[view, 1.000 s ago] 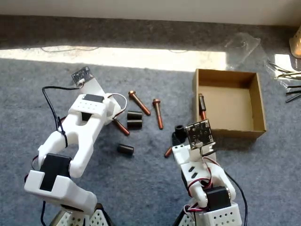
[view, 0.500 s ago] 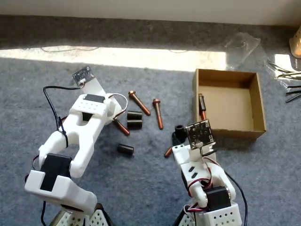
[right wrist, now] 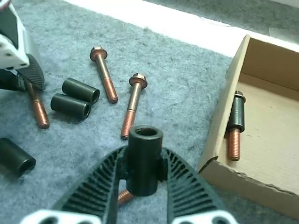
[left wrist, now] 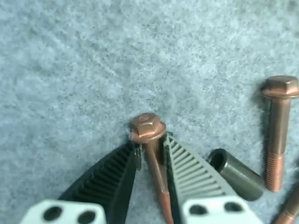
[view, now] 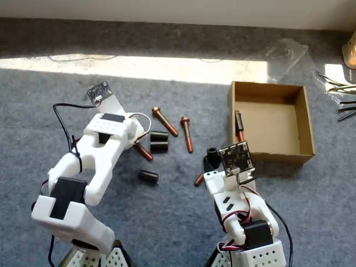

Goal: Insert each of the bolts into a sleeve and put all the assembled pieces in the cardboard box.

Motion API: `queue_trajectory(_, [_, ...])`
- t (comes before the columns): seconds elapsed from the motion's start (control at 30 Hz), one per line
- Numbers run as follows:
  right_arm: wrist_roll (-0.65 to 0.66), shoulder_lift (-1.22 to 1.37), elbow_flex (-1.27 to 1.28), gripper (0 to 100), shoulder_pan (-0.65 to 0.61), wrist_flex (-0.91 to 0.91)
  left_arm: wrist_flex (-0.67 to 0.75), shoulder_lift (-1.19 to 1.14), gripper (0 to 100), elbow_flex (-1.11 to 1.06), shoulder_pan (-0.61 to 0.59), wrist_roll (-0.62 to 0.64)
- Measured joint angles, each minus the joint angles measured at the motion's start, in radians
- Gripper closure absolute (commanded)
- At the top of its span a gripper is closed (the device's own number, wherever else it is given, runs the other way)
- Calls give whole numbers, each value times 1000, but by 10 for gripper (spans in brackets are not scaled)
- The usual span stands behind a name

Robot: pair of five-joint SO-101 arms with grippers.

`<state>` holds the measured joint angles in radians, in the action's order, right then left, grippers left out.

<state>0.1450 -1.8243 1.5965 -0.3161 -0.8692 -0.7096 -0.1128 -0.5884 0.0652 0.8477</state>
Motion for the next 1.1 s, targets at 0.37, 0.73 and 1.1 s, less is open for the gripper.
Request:
queue_trajectory(0.37, [0, 0, 0, 994, 0, 0, -34, -77, 914, 87, -34, -101])
queue_trajectory(0.73, [0, 0, 0, 994, 0, 0, -399, -86, 916, 315, -100, -807])
queue_trajectory(1.1, [0, 0, 0, 994, 0, 0, -496, -94, 912, 381, -104, -873])
